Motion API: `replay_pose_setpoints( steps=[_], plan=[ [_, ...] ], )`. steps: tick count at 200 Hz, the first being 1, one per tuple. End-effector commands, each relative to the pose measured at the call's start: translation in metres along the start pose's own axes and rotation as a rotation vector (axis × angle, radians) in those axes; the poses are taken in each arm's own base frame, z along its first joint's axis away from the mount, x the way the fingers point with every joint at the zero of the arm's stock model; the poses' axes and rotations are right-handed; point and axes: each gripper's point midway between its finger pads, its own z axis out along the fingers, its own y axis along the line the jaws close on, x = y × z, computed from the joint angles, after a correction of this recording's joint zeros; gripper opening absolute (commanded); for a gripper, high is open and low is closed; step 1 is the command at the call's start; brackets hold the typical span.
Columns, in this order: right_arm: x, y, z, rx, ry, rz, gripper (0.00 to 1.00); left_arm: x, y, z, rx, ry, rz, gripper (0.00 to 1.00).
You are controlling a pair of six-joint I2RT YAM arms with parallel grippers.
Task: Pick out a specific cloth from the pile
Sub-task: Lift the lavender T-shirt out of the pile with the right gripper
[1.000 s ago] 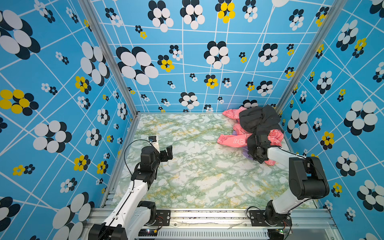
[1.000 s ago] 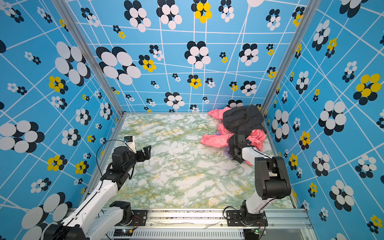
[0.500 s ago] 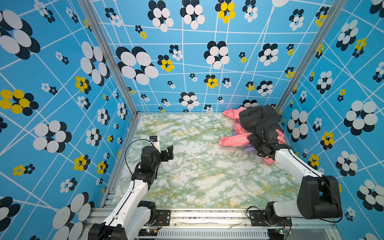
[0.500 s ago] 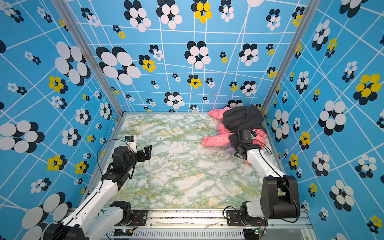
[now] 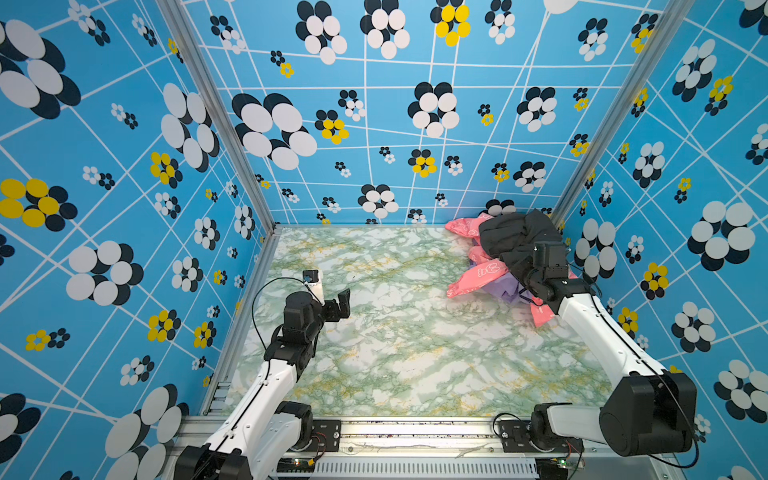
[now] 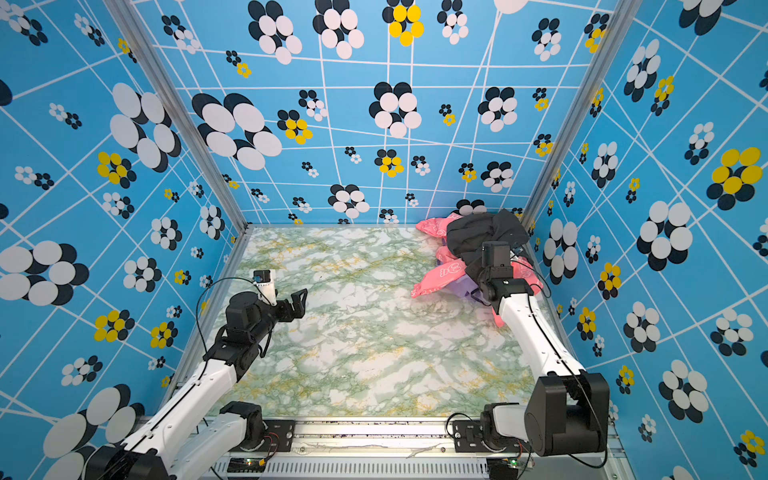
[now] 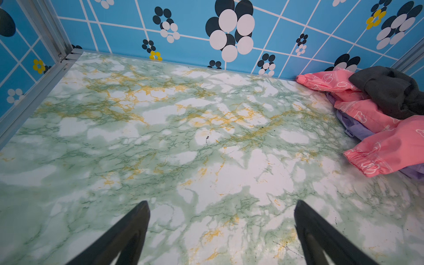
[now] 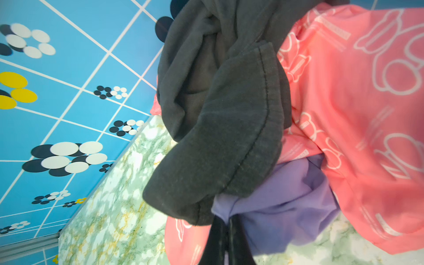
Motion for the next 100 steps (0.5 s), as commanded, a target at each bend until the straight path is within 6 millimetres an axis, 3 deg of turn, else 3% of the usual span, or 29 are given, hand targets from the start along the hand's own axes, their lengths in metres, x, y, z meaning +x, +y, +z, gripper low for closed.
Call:
replay_pose_setpoints(
  steps=[1,36,75,100],
  plan=[
    [-0.038,0.033,-0.031,-0.092,-0.120,-0.016,0.00,-0.003,-0.007,0.004,0.029,-0.009,0.026,0.99],
    [-0.060,0.055,-0.053,-0.155,-0.179,-0.030,0.00,-0.009,-0.015,0.013,0.057,-0.006,0.034,0.99],
    [-0.076,0.076,-0.069,-0.208,-0.221,-0.053,0.00,-0.020,-0.041,0.015,0.146,-0.018,0.078,0.99],
    [-0.070,0.098,-0.074,-0.254,-0.212,-0.099,0.00,-0.026,-0.052,0.011,0.176,-0.029,0.089,0.99]
  ],
)
